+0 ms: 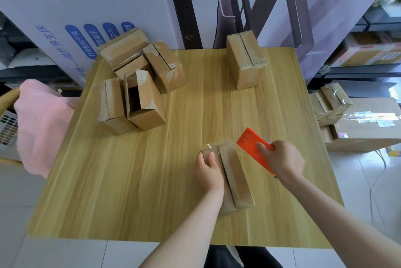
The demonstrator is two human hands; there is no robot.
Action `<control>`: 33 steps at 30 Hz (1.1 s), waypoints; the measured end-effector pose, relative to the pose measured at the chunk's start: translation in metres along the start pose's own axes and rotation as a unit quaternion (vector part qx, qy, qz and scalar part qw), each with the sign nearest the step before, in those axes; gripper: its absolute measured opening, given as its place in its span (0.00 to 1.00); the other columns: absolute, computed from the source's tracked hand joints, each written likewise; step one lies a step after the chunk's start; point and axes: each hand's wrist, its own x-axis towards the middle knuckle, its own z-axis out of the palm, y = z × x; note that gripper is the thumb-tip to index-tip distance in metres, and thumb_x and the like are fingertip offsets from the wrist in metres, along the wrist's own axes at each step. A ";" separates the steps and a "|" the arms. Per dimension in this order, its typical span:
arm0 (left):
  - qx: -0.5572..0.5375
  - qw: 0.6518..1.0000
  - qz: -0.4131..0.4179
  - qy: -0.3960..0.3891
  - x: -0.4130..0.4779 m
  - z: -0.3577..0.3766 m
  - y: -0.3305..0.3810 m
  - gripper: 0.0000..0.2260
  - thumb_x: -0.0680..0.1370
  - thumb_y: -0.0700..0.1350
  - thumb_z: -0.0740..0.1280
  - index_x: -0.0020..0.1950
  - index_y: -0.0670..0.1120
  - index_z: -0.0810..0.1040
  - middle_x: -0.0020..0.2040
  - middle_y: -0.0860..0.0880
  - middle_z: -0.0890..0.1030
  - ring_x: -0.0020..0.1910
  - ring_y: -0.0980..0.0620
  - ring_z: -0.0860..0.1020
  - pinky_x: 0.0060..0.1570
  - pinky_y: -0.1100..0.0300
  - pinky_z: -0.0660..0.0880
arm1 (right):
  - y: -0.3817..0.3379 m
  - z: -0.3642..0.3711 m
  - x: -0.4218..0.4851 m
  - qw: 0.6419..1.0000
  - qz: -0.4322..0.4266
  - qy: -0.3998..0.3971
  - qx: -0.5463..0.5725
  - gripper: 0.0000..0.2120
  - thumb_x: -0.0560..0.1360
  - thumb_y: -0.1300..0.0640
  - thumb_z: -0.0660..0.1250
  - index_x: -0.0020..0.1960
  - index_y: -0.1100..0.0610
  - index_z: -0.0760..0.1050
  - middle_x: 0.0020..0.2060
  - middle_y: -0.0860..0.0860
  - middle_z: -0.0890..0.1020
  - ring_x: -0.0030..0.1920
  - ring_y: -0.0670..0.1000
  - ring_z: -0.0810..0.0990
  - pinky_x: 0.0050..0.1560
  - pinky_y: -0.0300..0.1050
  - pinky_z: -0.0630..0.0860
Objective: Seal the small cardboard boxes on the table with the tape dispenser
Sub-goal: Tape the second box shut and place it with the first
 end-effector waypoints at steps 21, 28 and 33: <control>0.186 0.941 0.278 -0.044 0.007 -0.040 0.016 0.16 0.76 0.41 0.69 0.64 0.44 0.75 0.63 0.48 0.74 0.64 0.50 0.70 0.61 0.61 0.68 | -0.020 -0.001 -0.048 0.867 0.199 -0.016 0.456 0.24 0.71 0.40 0.70 0.31 0.61 0.75 0.26 0.54 0.75 0.28 0.52 0.73 0.29 0.43 0.69; 0.168 0.955 0.171 -0.178 0.023 -0.032 0.027 0.11 0.80 0.43 0.63 0.60 0.47 0.80 0.57 0.55 0.80 0.49 0.60 0.80 0.40 0.77 0.70 | -0.021 0.002 -0.048 0.866 0.199 -0.008 0.460 0.24 0.71 0.41 0.71 0.29 0.60 0.74 0.24 0.53 0.75 0.26 0.51 0.72 0.27 0.42 0.68; 0.292 0.916 0.122 -0.247 0.038 -0.037 0.037 0.26 0.79 0.34 0.58 0.71 0.58 0.69 0.57 0.58 0.78 0.45 0.61 0.78 0.39 0.73 0.73 | -0.022 0.000 -0.047 0.860 0.210 -0.019 0.465 0.23 0.71 0.41 0.71 0.30 0.59 0.74 0.23 0.51 0.74 0.24 0.49 0.72 0.26 0.40 0.67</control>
